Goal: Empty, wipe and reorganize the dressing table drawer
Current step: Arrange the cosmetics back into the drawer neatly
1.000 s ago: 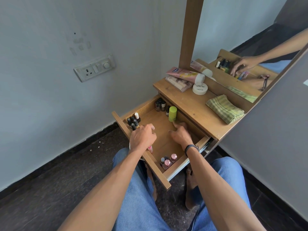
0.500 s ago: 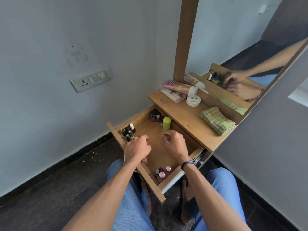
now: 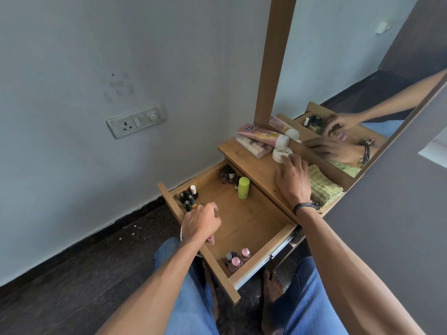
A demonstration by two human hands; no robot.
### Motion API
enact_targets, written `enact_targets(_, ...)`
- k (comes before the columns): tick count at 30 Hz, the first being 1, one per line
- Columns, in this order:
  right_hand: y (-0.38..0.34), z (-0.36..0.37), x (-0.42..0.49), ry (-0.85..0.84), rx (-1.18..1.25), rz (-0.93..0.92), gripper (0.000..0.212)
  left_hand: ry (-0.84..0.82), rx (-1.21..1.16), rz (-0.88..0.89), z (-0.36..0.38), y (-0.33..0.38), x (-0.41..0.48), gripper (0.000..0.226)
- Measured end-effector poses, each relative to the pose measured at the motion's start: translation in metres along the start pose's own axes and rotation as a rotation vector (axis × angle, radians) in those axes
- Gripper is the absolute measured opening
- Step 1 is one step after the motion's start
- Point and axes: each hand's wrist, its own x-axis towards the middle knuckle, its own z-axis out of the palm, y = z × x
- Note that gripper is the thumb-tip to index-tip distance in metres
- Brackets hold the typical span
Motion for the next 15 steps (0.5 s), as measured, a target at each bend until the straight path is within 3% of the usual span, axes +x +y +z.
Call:
enact_targets(7, -0.01, -0.008, 0.029, 0.091, -0.016, -0.069, 0.052, 0.006, 0.009, 0.01, 0.003, -0.001, 0.001, 0.034)
enact_targets(15, -0.032, -0.012, 0.086, -0.14, -0.211, -0.147, 0.052, 0.074, -0.019, 0.015, 0.001, 0.001, -0.002, 0.037)
